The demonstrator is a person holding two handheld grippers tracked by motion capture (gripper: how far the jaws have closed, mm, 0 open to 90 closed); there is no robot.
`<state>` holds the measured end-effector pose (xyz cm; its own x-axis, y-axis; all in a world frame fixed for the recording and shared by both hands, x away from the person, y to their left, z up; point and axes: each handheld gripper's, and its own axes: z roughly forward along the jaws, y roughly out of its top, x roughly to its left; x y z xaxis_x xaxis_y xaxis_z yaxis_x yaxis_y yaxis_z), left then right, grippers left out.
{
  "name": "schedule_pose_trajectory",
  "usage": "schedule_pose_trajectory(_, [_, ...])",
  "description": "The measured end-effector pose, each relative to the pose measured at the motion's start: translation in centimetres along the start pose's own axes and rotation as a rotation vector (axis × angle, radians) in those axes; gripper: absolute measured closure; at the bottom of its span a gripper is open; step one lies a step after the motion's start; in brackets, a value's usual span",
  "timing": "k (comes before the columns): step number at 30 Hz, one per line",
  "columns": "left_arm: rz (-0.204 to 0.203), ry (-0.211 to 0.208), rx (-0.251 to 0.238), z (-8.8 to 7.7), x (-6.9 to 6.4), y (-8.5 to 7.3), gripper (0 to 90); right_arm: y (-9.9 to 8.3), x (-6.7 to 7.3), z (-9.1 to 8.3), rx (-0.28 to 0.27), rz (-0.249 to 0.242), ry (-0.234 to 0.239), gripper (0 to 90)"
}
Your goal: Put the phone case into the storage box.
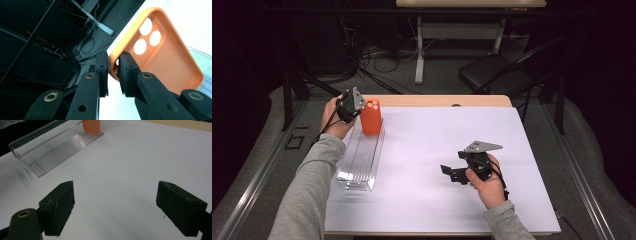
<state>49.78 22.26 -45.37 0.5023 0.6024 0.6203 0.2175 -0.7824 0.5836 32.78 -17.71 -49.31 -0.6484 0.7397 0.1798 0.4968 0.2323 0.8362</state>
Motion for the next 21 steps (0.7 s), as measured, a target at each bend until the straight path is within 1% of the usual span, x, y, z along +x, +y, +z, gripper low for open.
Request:
schedule_pose_trajectory(5, [0.004,0.006,0.009,0.21,0.13,-0.12,78.4,0.00,-0.03,-0.01,0.000,0.001,0.000,15.0])
schedule_pose_trajectory(10, [0.005,0.008,0.002,0.34,0.11,-0.09,78.0,-0.02,-0.03,-0.01,0.006,0.002,-0.001,15.0])
schedule_pose_trajectory(12, [-0.002,0.008,-0.002,0.42,0.14,-0.12,77.6,-0.05,-0.02,0.02,0.008,0.003,-0.001,15.0])
schedule_pose_trajectory(21, [-0.004,0.006,-0.002,0.80,0.12,-0.27,74.8,-0.07,-0.07,0.01,0.009,0.005,-0.001,15.0])
